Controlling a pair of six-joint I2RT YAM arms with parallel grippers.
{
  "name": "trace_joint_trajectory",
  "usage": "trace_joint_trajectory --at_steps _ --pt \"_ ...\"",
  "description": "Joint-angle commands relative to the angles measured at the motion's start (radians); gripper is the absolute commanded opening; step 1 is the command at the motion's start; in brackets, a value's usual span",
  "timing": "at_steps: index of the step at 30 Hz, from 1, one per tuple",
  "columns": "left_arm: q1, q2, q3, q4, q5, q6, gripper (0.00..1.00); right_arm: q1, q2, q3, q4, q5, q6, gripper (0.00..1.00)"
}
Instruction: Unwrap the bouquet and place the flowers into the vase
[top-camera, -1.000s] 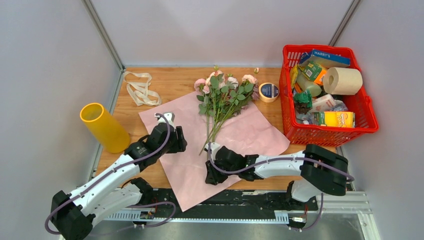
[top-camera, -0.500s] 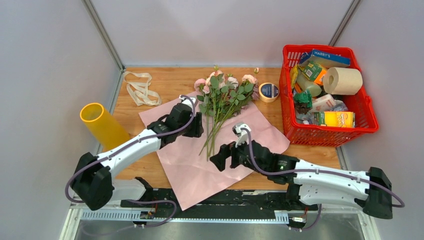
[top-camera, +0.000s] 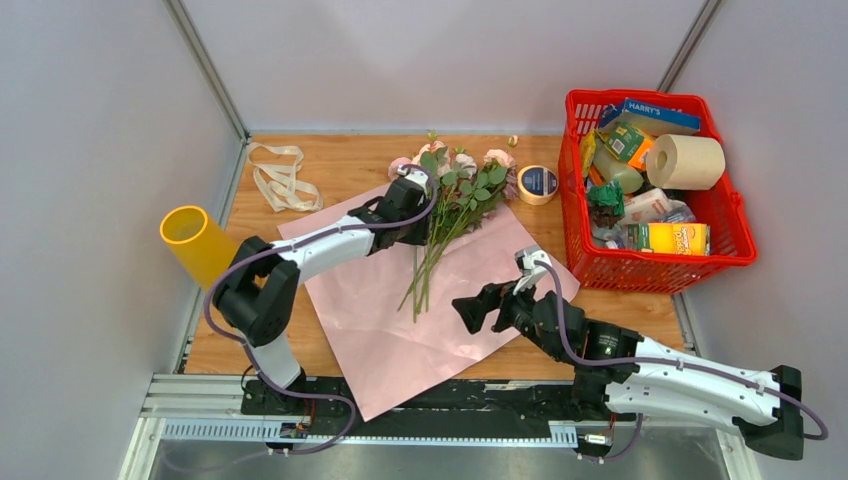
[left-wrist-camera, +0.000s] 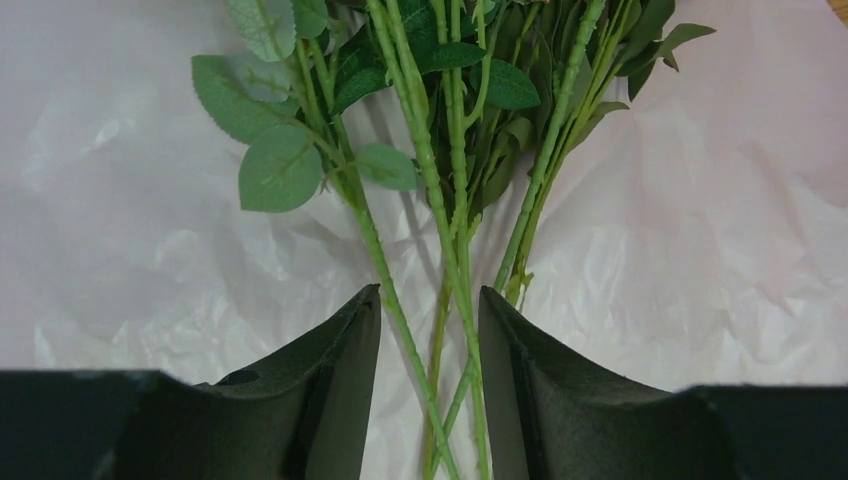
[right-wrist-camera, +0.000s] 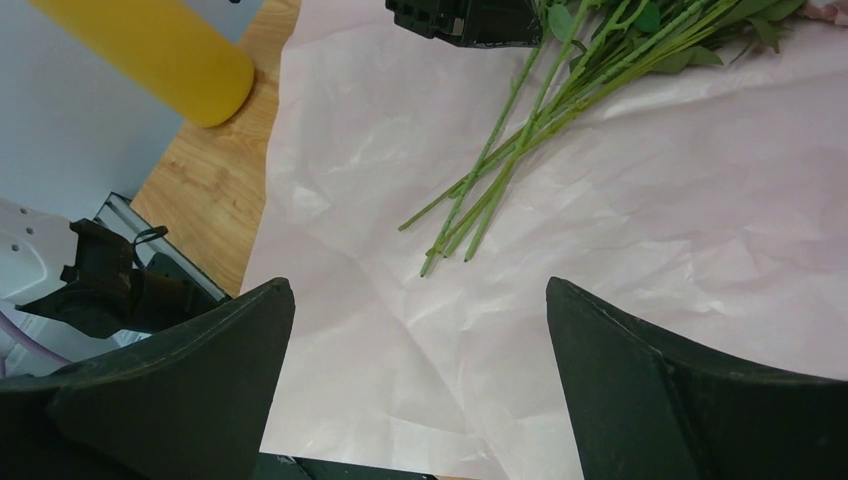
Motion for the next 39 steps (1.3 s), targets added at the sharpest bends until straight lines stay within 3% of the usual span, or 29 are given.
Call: trace_joint_trajectory --at_steps 1,12,29,33,38,39 --pt "0.005 0.081 0.110 0.047 0.014 0.007 0.48 0.005 -0.027 -0.022 -0.011 0.038 -0.015 1.00" --pt "0.005 0.291 0.306 -0.037 -0.035 0.041 0.43 0.005 -0.051 -0.047 -0.019 0.043 -0.019 1.00" --pt "0.005 0.353 0.318 -0.050 -0.083 0.055 0.40 0.005 -0.050 -0.048 -0.020 0.051 -0.015 1.00" --pt "0.003 0.348 0.318 -0.047 -0.067 0.052 0.28 0.005 -0.047 -0.051 -0.022 0.051 -0.015 1.00" --pt "0.003 0.279 0.305 -0.051 -0.047 0.049 0.00 0.005 -0.042 -0.060 -0.020 0.055 -0.012 1.00" --pt "0.002 0.262 0.291 -0.048 -0.035 0.050 0.00 0.005 -0.039 -0.060 -0.020 0.057 -0.010 1.00"
